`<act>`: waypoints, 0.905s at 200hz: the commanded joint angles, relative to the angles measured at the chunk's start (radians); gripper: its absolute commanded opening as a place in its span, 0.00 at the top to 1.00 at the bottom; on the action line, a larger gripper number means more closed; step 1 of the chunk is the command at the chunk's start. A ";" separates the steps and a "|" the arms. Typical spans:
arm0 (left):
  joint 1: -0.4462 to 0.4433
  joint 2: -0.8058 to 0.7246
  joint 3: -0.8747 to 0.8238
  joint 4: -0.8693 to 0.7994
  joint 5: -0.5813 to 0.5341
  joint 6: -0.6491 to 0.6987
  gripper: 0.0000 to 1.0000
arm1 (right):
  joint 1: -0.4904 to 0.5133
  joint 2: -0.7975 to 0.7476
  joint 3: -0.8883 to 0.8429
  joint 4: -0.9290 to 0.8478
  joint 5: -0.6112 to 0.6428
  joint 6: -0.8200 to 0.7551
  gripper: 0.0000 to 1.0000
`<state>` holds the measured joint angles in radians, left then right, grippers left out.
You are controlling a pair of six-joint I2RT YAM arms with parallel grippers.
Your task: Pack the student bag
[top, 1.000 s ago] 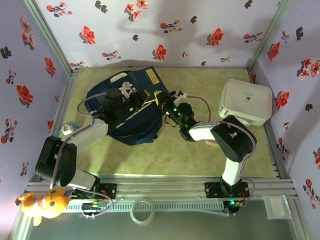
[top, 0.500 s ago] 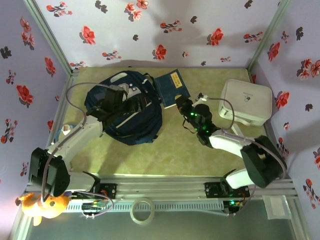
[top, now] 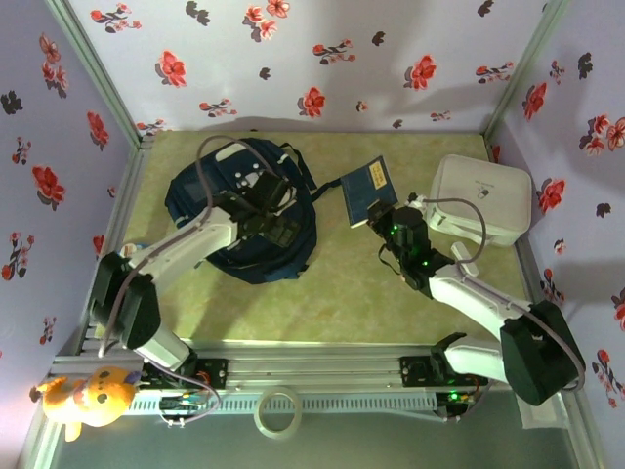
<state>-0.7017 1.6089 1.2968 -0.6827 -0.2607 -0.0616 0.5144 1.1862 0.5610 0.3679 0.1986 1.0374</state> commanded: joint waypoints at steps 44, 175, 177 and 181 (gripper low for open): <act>-0.053 0.217 0.156 -0.185 -0.104 0.135 0.39 | -0.013 -0.089 -0.035 -0.016 0.050 -0.032 0.94; -0.084 0.421 0.300 -0.276 -0.303 0.087 0.57 | -0.014 -0.089 -0.049 -0.003 0.045 -0.015 0.93; -0.084 0.422 0.300 -0.277 -0.306 0.086 0.58 | -0.014 -0.088 -0.049 -0.003 0.045 -0.015 0.93; -0.084 0.422 0.301 -0.276 -0.310 0.085 0.61 | -0.014 -0.087 -0.048 -0.002 0.045 -0.015 0.93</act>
<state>-0.7811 2.0071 1.5658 -0.9173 -0.5022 0.0410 0.5079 1.1107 0.5201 0.3157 0.2108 1.0279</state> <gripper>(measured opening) 0.447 0.124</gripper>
